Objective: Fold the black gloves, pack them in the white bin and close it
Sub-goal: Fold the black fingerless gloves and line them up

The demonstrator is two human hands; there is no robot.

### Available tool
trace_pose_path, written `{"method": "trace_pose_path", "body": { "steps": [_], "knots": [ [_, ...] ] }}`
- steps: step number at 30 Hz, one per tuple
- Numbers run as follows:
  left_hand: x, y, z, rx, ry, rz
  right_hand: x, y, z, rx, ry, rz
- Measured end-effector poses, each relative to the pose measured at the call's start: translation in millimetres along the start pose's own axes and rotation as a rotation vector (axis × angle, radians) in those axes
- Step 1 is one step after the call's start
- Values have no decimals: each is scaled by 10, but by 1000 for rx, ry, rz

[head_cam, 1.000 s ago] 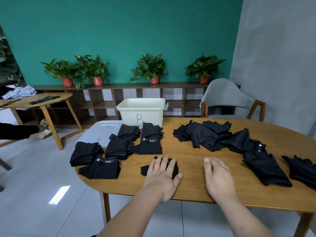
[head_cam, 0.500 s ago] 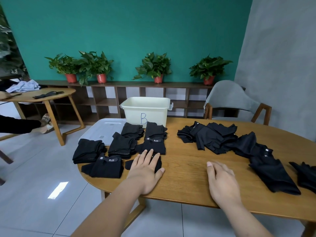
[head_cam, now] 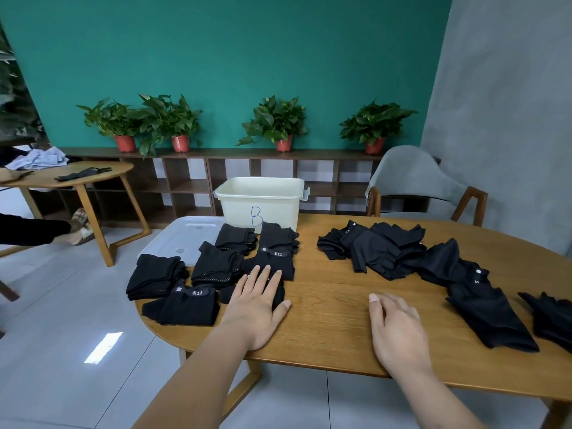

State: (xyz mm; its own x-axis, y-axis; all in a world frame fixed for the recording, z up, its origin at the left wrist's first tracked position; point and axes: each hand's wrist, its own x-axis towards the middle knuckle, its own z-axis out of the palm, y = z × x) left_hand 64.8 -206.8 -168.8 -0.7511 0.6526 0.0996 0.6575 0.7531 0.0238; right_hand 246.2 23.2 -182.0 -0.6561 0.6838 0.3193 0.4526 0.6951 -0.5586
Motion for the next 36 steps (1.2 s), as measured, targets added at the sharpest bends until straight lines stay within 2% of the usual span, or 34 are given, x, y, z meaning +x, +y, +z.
{"method": "trace_pose_path", "body": {
  "steps": [5, 10, 16, 20, 25, 27, 31, 33, 36],
  "knots": [
    [-37, 46, -71, 92, 114, 49, -4, 1, 18, 60, 30, -2],
    [-20, 337, -134, 56, 146, 105, -20, 0, 21, 149, 78, -7],
    [30, 1154, -105, -67, 87, 253, -31, -13, -100, 328, 161, 45],
    [16, 1607, -23, -180, 5, 253, -13, 47, -209, 520, 199, 166],
    [-11, 1686, 80, -168, -53, 235, 8, 123, -331, 652, 149, 219],
    [-3, 1689, 70, -163, -59, 246, 9, 180, -368, 515, 140, 142],
    [-10, 1706, 82, -173, -49, 242, -13, 478, -479, -168, 362, -46],
    [-11, 1696, 86, -180, -42, 240, 1, 652, -524, -344, 394, 69],
    [-9, 1696, 89, -190, -35, 243, 39, 783, -480, -371, 321, 321]
  ]
}}
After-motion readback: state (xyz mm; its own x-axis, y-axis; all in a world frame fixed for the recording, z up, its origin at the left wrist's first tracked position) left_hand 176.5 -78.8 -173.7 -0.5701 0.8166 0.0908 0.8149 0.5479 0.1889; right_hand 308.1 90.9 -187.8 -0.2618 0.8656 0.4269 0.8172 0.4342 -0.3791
